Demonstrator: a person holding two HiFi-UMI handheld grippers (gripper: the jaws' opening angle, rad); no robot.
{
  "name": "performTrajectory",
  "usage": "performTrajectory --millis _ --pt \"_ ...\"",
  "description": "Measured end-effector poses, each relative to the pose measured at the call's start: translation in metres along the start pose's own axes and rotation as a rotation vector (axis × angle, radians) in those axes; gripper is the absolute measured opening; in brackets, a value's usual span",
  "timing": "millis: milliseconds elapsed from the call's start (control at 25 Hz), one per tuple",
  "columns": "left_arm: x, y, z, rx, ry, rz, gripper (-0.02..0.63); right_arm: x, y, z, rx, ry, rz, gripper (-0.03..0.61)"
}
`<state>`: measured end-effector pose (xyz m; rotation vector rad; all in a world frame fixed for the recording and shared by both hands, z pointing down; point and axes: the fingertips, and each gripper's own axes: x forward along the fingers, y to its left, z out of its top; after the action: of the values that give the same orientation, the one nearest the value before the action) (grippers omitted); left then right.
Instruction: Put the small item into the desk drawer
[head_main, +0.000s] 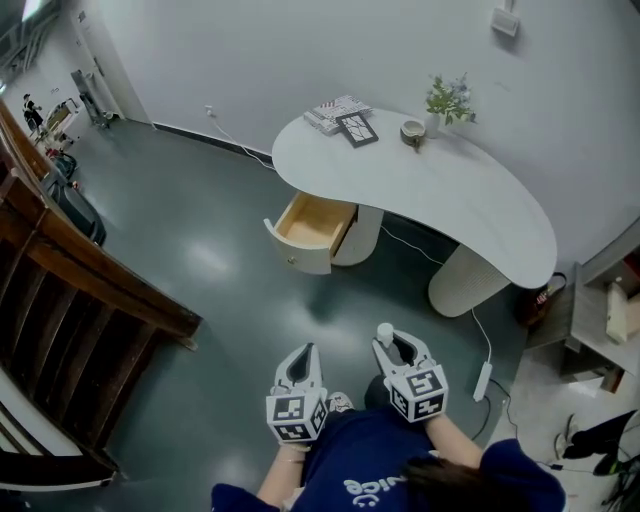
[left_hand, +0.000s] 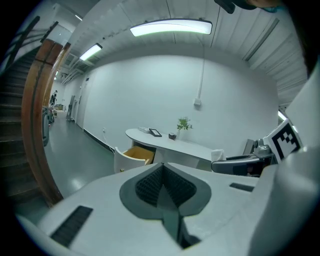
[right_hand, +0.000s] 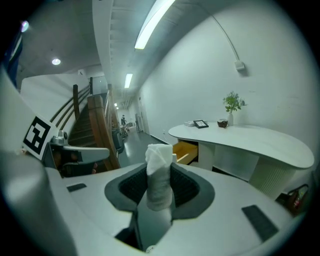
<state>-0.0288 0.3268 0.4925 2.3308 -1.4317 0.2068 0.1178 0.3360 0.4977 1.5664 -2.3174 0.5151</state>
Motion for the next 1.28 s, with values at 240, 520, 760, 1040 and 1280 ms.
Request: performTrajectory --millis 240,520,760,1040,1280 --pt "0.007 0.02 0.008 -0.033 -0.025 0.034 0.003 0.027 -0.001 0.003 0.022 0.016 0.031 0.137" --pt "0.027 0.041 0.017 -0.02 -0.021 0.113 0.003 0.073 -0.008 0.022 -0.016 0.028 0.097 0.137" --pt "0.061 0.052 0.037 -0.016 -0.029 0.171 0.003 0.116 -0.028 0.047 -0.05 0.032 0.146 0.137" --pt "0.107 0.06 0.054 -0.024 -0.026 0.235 0.003 0.163 -0.063 0.072 -0.078 0.045 0.197 0.137" --pt "0.151 0.055 0.067 -0.023 -0.023 0.275 0.003 0.196 -0.102 0.092 -0.086 0.044 0.225 0.137"
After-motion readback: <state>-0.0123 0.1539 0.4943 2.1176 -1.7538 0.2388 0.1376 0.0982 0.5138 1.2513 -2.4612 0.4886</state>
